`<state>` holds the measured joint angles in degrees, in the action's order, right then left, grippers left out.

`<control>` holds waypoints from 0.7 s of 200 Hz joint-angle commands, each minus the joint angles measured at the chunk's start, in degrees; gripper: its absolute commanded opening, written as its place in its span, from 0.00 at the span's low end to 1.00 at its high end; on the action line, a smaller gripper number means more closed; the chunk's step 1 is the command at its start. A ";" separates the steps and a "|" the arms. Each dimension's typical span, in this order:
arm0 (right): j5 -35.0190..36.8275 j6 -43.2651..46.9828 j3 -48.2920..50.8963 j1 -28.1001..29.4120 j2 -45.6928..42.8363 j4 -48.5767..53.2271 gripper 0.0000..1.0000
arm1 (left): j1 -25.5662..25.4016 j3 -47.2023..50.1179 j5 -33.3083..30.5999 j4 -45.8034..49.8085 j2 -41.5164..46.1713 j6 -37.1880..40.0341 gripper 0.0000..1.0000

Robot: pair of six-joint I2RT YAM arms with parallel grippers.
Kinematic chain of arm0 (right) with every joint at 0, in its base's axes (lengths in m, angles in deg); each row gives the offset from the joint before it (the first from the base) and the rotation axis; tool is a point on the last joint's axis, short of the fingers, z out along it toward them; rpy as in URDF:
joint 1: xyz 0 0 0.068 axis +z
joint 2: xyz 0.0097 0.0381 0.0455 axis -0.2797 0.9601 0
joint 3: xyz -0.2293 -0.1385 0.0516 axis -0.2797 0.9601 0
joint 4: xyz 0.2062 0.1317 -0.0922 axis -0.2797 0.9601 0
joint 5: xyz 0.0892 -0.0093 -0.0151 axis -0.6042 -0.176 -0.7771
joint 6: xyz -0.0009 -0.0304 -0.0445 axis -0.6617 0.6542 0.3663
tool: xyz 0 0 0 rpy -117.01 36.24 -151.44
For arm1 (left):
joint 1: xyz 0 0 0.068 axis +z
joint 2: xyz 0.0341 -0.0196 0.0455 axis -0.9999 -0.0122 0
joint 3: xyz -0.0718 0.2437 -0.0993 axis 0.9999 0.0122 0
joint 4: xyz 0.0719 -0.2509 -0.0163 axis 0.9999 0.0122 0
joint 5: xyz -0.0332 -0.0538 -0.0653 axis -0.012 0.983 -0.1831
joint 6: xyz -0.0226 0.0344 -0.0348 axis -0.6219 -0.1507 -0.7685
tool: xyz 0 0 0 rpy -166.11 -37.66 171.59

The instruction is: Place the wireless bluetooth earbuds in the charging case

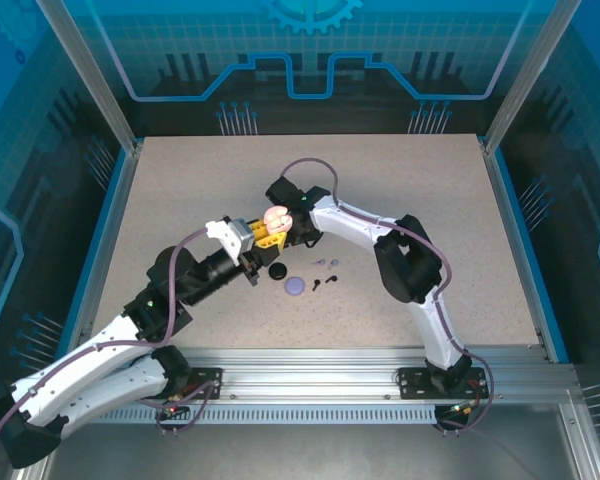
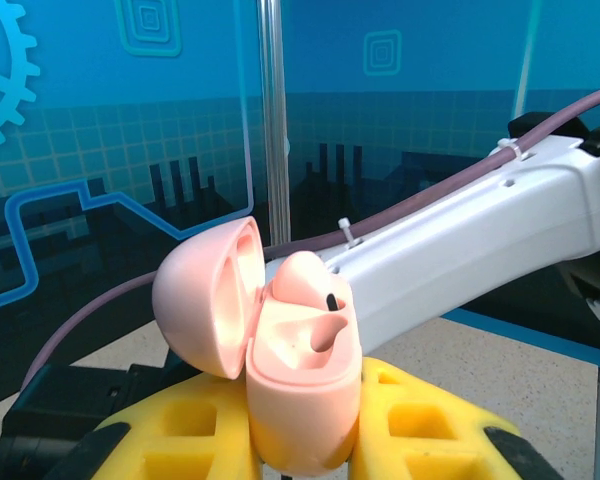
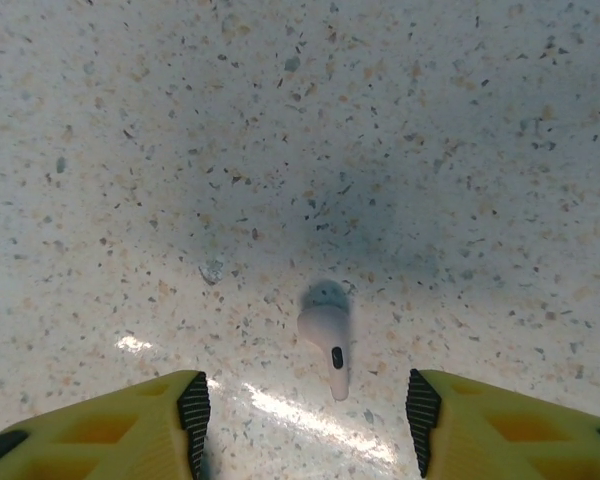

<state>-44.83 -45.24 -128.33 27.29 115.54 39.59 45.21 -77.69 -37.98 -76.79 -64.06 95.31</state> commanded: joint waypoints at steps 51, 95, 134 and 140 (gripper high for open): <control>1.75 0.42 -7.69 0.45 6.15 7.16 0.52 | -0.43 -0.89 -1.58 0.48 0.64 -0.58 0.18; 0.69 0.54 -9.78 0.42 9.81 8.46 0.47 | -0.43 -0.59 -1.83 0.39 0.56 -0.51 0.18; 0.15 0.76 -10.80 0.36 11.51 9.07 0.42 | -0.39 -0.48 -2.00 0.34 0.25 -0.42 0.18; 0.08 0.80 -10.73 0.35 11.57 9.14 0.41 | -0.43 -0.48 -1.96 0.28 0.21 -0.36 0.18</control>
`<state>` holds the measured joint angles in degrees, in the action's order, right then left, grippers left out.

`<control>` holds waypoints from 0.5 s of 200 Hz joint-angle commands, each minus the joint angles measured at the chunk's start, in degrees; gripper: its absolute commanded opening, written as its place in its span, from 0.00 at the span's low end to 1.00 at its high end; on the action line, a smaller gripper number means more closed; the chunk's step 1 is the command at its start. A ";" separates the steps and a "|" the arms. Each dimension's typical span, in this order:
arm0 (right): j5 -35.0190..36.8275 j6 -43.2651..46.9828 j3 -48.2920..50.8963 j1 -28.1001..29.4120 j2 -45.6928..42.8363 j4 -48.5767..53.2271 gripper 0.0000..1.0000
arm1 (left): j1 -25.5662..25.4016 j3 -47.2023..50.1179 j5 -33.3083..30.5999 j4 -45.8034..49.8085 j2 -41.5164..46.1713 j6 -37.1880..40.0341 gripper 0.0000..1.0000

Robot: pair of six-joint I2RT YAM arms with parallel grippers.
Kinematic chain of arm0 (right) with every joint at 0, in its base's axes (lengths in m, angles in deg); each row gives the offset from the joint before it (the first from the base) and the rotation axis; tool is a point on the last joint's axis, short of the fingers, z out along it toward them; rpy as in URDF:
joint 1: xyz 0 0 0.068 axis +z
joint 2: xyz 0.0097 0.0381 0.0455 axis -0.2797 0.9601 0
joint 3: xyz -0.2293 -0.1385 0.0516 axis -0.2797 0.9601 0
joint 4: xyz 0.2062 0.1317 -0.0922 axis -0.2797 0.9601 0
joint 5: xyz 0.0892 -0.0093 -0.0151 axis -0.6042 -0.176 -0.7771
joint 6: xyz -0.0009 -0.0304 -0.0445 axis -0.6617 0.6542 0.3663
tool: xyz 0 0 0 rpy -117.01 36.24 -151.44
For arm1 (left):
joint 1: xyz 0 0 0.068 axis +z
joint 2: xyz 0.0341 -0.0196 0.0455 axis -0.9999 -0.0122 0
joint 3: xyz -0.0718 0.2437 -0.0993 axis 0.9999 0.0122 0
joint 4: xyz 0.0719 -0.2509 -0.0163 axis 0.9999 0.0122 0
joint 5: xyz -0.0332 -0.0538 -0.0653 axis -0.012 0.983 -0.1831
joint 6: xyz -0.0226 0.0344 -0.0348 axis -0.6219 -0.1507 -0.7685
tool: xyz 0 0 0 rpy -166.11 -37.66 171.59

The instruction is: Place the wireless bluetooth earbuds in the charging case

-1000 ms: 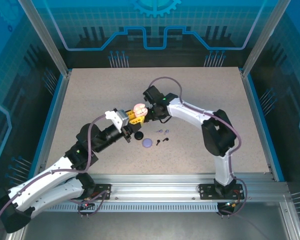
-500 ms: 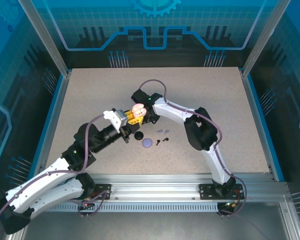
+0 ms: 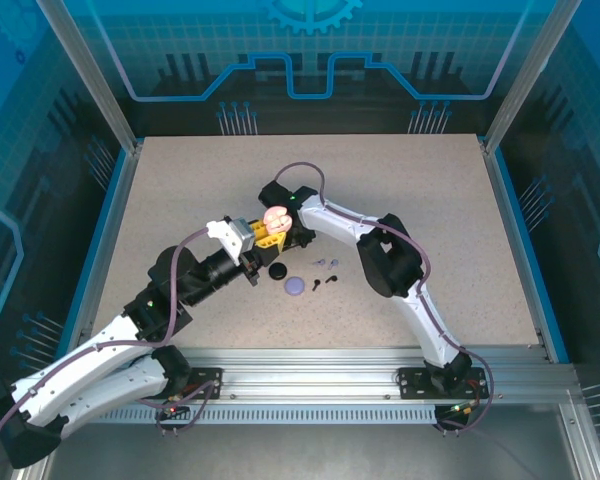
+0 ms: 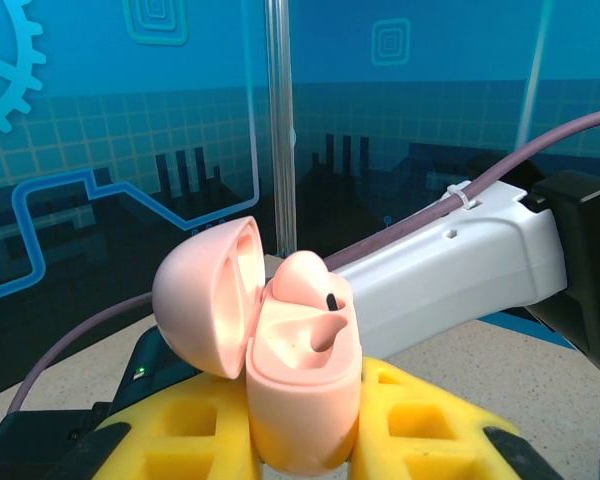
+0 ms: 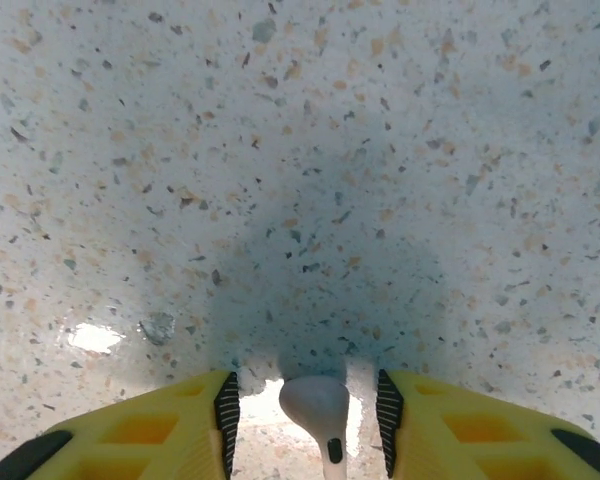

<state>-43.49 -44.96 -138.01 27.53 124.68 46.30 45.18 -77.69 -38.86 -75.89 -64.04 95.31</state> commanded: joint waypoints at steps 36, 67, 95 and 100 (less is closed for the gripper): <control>-1.62 0.52 -0.73 0.23 2.65 2.65 0.37 | -0.43 -0.39 -1.28 -0.74 -0.14 -0.33 0.18; -1.75 0.70 0.39 0.11 2.47 2.39 0.34 | -0.39 -0.39 -1.30 -0.85 -0.42 -0.29 0.18; -2.46 0.37 2.54 0.15 1.49 1.07 0.30 | -0.37 -0.39 -1.38 -0.53 -0.61 -0.24 0.18; -2.62 0.41 2.65 0.17 1.40 0.97 0.29 | -0.43 -0.34 -1.46 -0.59 -0.68 -0.20 0.18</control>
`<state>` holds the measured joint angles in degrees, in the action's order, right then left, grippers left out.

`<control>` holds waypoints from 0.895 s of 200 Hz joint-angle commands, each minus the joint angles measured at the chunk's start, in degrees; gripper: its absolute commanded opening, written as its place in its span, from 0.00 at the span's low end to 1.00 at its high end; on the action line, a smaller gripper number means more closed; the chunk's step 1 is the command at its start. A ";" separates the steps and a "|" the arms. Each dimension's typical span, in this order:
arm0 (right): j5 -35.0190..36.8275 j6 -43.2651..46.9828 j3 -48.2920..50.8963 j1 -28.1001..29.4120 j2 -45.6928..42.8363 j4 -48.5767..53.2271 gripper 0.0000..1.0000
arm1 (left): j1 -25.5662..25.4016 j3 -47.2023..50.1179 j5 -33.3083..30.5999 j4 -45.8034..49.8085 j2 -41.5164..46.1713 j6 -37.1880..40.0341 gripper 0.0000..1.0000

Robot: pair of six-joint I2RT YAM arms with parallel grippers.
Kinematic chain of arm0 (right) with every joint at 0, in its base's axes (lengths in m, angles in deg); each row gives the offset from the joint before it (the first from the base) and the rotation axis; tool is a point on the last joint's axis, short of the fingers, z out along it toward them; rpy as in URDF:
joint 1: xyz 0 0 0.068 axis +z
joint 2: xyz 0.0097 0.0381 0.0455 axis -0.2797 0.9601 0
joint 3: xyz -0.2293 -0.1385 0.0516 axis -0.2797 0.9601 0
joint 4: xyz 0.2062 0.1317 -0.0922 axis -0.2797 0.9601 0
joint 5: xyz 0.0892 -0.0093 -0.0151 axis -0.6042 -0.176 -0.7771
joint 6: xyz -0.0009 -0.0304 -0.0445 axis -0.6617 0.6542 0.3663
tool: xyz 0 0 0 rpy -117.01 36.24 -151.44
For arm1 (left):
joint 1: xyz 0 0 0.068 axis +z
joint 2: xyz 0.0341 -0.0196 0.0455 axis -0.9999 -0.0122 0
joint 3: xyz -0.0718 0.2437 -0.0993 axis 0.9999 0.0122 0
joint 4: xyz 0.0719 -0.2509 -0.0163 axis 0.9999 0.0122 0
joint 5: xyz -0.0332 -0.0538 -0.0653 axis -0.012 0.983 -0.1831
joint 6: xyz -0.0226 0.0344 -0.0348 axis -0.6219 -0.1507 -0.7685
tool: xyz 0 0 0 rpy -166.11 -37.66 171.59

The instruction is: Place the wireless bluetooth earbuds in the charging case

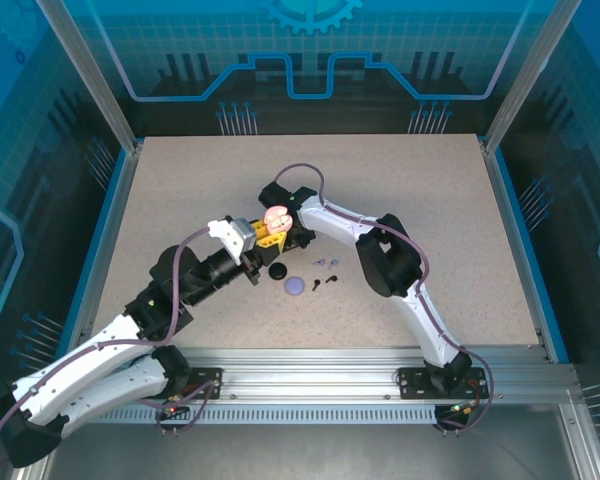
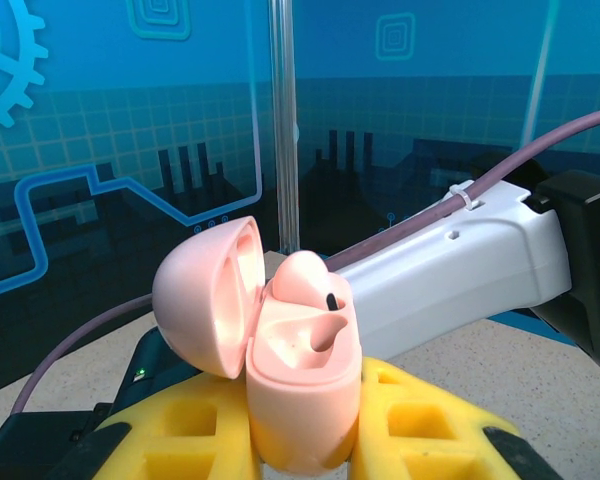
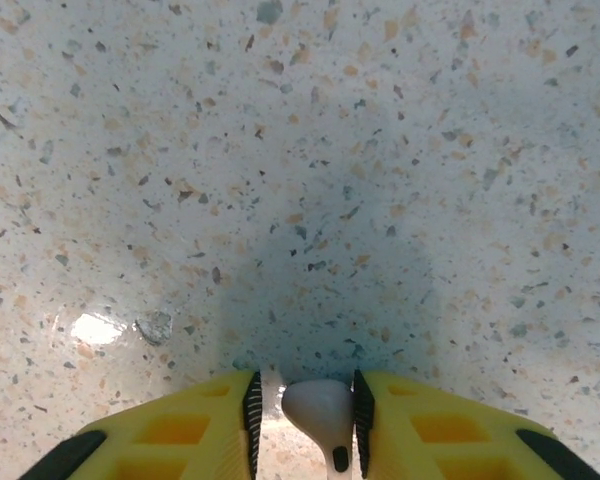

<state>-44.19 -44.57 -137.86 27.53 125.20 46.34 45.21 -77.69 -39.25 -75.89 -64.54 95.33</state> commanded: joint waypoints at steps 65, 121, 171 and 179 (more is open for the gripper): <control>-1.55 0.69 9.20 -0.44 -6.67 -5.42 0.24 | -0.46 -0.21 -1.01 -0.50 -0.27 -0.36 0.18; -0.23 0.68 22.52 -2.67 -22.47 -13.72 0.23 | -0.38 0.53 -1.06 -1.99 -1.62 -1.03 0.18; 0.77 -0.35 41.04 -5.24 -46.31 -23.99 0.22 | -0.43 1.35 0.42 -6.66 -6.25 -3.33 0.18; 0.14 -0.24 43.59 -5.66 -50.47 -25.95 0.22 | -0.42 1.28 0.69 -7.64 -7.39 -3.58 0.18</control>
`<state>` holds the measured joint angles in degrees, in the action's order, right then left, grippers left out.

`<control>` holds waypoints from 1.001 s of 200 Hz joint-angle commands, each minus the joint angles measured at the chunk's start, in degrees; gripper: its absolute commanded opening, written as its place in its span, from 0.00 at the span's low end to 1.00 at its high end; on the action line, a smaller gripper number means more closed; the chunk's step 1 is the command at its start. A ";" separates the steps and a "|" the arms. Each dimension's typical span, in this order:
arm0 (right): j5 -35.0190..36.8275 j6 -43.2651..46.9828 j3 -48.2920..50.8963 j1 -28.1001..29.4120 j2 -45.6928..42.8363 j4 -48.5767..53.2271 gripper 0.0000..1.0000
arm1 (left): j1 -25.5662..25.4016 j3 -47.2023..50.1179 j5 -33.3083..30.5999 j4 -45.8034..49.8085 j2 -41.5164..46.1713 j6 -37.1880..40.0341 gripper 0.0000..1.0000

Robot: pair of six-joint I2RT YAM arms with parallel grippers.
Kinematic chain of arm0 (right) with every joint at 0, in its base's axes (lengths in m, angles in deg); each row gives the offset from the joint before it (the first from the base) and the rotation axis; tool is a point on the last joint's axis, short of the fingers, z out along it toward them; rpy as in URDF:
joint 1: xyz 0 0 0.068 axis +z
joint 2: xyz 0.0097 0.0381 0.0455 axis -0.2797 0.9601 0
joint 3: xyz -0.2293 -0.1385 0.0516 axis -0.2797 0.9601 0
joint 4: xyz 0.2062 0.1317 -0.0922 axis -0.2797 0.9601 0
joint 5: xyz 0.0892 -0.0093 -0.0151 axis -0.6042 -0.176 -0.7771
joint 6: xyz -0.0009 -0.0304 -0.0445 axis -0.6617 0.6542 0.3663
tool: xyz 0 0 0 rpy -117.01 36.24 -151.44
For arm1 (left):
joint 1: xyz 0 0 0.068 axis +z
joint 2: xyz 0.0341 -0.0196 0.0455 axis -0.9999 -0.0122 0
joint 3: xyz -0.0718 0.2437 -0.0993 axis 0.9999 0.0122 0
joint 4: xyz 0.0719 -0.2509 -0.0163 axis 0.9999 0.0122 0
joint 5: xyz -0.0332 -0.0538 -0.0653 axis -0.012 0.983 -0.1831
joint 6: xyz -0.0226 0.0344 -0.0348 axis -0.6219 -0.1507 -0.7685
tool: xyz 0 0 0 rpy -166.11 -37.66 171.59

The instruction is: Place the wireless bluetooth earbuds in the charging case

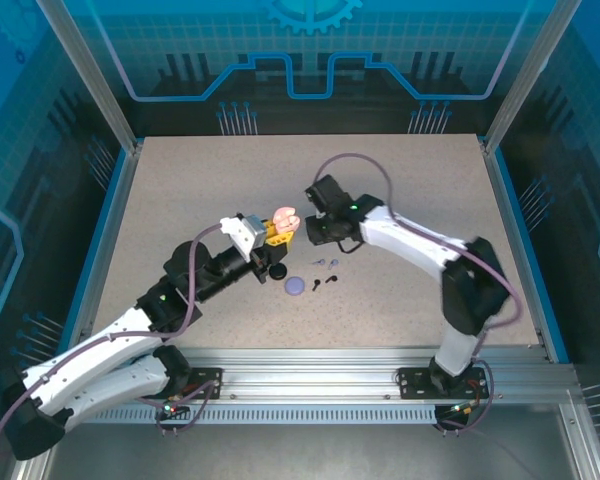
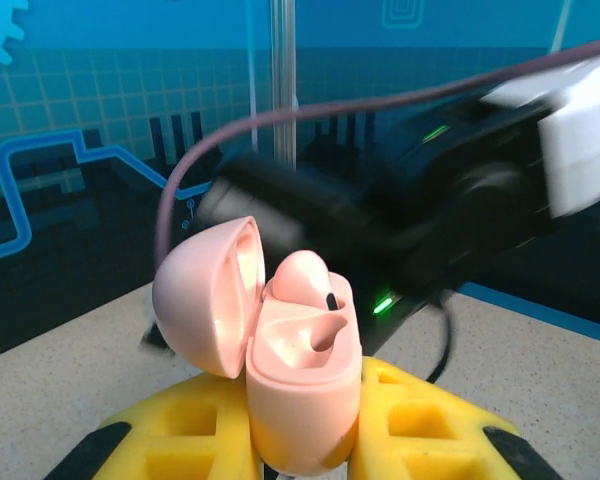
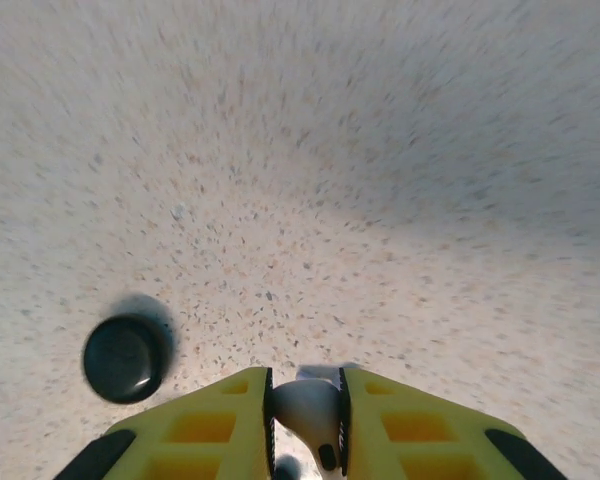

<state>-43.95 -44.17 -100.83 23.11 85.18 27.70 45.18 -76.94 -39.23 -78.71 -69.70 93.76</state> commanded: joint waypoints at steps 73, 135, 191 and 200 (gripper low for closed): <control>-7.16 1.32 17.02 -3.19 -37.77 -16.89 0.23 | -0.39 -0.60 5.10 -15.54 -13.98 -4.75 0.17; -15.67 1.97 13.55 -1.82 -42.02 -15.77 0.22 | -0.59 -1.56 9.15 -24.23 -22.07 -5.56 0.17; -13.57 3.55 11.56 2.65 -38.37 -16.20 0.22 | -2.20 -2.75 9.52 -24.83 -24.74 -3.26 0.16; -12.58 4.29 10.71 3.39 -37.49 -15.39 0.22 | -2.24 -2.77 9.52 -24.96 -24.85 -3.26 0.17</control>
<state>-57.83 -42.36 -87.11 24.53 45.99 13.05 43.44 -77.71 -31.16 -100.24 -94.00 89.47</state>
